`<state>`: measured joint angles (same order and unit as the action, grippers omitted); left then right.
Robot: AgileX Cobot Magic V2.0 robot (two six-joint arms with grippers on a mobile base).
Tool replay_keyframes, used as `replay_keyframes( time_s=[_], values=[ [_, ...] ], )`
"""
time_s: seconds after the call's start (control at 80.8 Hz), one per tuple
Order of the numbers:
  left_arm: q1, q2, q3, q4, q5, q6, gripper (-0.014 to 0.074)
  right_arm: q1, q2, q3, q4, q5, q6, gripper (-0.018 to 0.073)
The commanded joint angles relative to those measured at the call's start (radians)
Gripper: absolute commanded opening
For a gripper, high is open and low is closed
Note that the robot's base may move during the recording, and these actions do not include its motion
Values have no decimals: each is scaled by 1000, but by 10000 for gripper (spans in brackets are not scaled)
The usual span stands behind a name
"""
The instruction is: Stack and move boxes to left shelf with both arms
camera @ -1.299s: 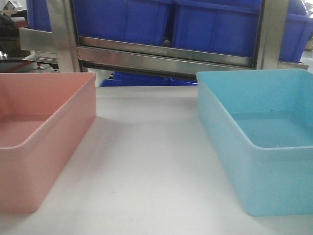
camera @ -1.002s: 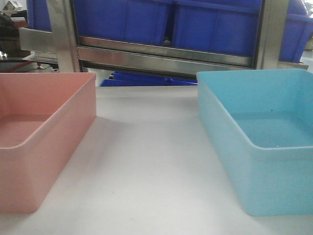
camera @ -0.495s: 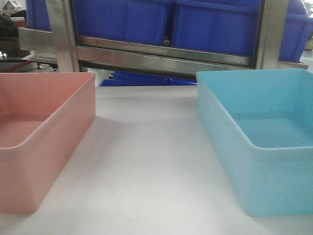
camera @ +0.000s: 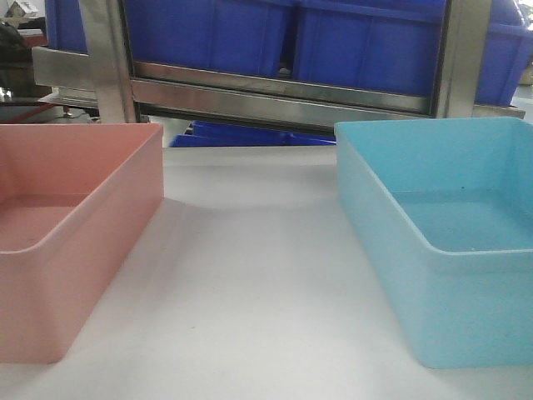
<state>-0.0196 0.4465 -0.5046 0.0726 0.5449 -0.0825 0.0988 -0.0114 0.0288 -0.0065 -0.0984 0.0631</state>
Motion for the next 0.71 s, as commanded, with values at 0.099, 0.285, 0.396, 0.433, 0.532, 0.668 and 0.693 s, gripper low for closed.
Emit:
replay_keyframes(
  time_s=[0.099, 0.285, 0.396, 0.433, 0.532, 0.668, 0.693],
  values=[
    [-2, 270, -168, -114, -3, -4, 0, -1, -19, -23, -1, -83, -7, 49],
    [20, 548, -332, -114, 86, -4, 0, -1, -19, -23, -1, -83, -7, 49],
    [61, 710, -459, -112, 160, 0, 0, -1, -19, -23, -1, -83, -7, 49],
    [71, 758, -496, -112, 187, 21, 0, -1, -19, -23, -1, -83, -7, 49],
    [94, 867, -614, -130, 295, 132, 42, -1, -19, -23, -1, -83, -7, 49],
    [135, 1013, -766, -148, 369, 176, 335, -1, -19, -23, -1, -83, -7, 49],
    [143, 1039, -792, -148, 372, 181, 398, -1, -19, -23, -1, -83, -7, 49]
  ],
)
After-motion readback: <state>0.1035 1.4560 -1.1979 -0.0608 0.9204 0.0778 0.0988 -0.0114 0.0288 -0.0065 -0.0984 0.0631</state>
